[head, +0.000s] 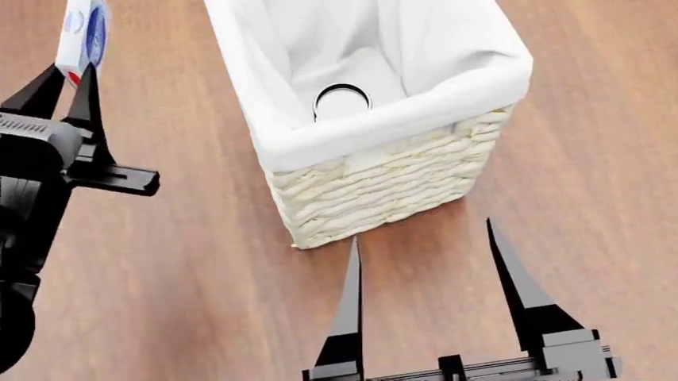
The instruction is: Pick up the alphabet soup and the cream cheese box, and put them in the basket.
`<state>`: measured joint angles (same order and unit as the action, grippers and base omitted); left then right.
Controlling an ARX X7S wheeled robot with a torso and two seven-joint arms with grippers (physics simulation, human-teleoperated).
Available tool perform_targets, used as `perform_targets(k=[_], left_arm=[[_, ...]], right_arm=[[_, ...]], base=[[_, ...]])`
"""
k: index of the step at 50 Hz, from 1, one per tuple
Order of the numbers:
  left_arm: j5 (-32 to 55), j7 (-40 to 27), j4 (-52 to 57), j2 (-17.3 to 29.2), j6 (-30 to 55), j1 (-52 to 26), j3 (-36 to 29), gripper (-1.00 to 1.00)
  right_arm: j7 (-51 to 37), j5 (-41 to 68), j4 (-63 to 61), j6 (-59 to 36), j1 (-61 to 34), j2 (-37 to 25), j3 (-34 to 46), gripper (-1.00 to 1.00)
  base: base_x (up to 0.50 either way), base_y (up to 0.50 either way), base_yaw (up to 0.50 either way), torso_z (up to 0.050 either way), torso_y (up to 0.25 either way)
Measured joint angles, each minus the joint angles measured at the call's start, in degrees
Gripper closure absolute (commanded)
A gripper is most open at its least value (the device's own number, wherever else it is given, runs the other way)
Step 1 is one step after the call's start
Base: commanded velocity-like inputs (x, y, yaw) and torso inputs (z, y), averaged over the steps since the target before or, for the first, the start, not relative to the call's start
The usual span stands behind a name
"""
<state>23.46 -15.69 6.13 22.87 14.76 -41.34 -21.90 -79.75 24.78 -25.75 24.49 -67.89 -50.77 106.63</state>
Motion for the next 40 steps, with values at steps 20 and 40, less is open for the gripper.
perform_targets(k=[20, 40], left_arm=[[10.19, 13.5, 4.09, 0.82, 16.13, -23.66, -2.52, 1.0], [12.03, 39.88, -24.94, -6.48, 22.65, -46.2, -13.87, 1.0]], right_arm=[[0.26, -0.29, -1.47, -1.78, -0.09, -1.08, -1.0, -1.0], [0.67, -0.66, -1.8, -2.43, 1.01, -1.37, -1.55, -1.0]], base=[[0.0, 0.0, 0.0, 0.0, 0.001], [0.0, 0.0, 0.0, 0.0, 0.001]])
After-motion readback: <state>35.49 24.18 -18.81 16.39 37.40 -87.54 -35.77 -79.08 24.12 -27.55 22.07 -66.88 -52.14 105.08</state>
